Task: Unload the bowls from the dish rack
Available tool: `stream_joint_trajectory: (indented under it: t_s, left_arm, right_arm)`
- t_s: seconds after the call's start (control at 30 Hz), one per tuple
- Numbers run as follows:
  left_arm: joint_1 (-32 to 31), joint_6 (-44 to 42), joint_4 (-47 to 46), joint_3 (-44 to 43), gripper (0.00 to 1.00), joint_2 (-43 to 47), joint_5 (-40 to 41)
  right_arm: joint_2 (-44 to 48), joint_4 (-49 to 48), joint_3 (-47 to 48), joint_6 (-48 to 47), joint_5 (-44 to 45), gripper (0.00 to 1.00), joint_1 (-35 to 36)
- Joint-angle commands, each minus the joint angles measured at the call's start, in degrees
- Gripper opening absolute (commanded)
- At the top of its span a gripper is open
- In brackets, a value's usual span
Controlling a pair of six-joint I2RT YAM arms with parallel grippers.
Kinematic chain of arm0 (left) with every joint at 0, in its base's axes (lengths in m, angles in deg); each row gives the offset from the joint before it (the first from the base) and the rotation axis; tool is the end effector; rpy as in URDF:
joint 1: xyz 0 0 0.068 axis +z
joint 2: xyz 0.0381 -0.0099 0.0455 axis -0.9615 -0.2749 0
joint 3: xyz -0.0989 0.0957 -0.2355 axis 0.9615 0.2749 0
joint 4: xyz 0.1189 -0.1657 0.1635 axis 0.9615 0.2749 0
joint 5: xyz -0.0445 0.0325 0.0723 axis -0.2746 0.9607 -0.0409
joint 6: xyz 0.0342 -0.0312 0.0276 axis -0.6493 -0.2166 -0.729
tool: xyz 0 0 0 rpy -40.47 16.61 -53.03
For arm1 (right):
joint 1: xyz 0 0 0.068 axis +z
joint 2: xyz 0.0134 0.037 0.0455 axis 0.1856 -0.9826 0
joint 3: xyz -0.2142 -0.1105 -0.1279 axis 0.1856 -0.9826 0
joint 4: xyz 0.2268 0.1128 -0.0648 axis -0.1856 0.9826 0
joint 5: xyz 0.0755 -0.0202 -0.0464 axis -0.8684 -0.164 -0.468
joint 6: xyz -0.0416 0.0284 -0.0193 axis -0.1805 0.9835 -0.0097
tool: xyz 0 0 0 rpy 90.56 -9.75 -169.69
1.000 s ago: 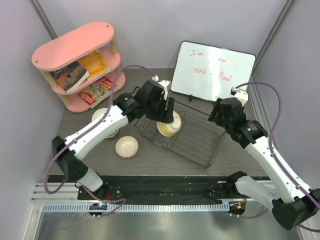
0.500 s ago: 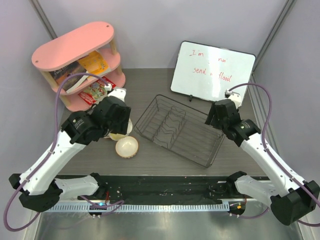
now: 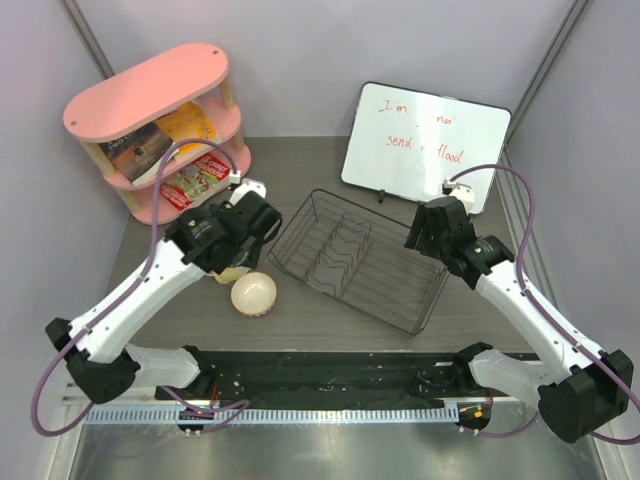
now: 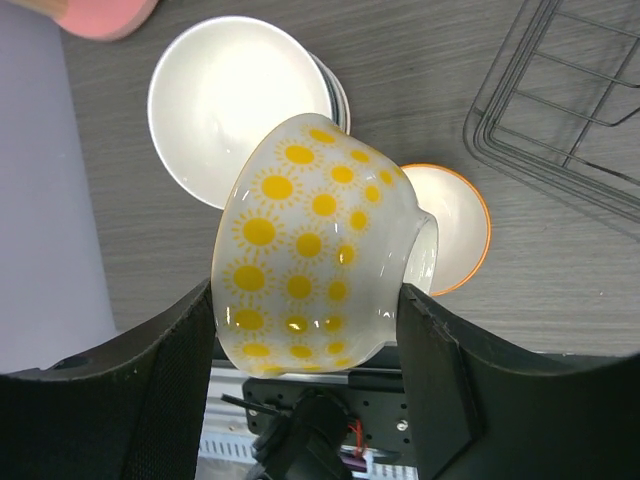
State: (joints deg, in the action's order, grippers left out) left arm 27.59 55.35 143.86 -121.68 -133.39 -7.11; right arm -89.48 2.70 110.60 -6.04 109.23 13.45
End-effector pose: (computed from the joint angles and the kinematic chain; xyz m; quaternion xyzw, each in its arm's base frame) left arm 0.1518 -0.1292 0.3913 0.0837 0.9241 0.1088 0.3566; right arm 0.2044 0.0783 0.2965 0.1267 0.8993 0.0411 0.4166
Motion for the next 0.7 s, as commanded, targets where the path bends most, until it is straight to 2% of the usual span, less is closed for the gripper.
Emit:
stream_joint_trajectory:
  t_s: [0.0,0.1,0.27,0.67]
  left_arm:
    - [-3.01,7.37,11.38,0.19,0.0,-6.55,4.21]
    - [-7.59,14.49,13.67,2.04,0.0,-9.21,8.35]
    - [-8.47,19.94,15.16,6.34,0.0,-10.44,10.19]
    - [-7.6,23.2,17.02,13.11,0.0,-10.88,11.96]
  right_arm:
    - [-0.31,-2.41,0.8,-0.68,-0.87,0.68,-0.32]
    - [-0.31,-2.59,0.8,-0.94,-1.05,0.67,-0.41]
    - [-0.66,-3.03,0.71,-2.61,-2.36,0.67,-0.59]
    - [-0.66,-3.38,-0.52,-3.32,-3.95,0.67,-1.11]
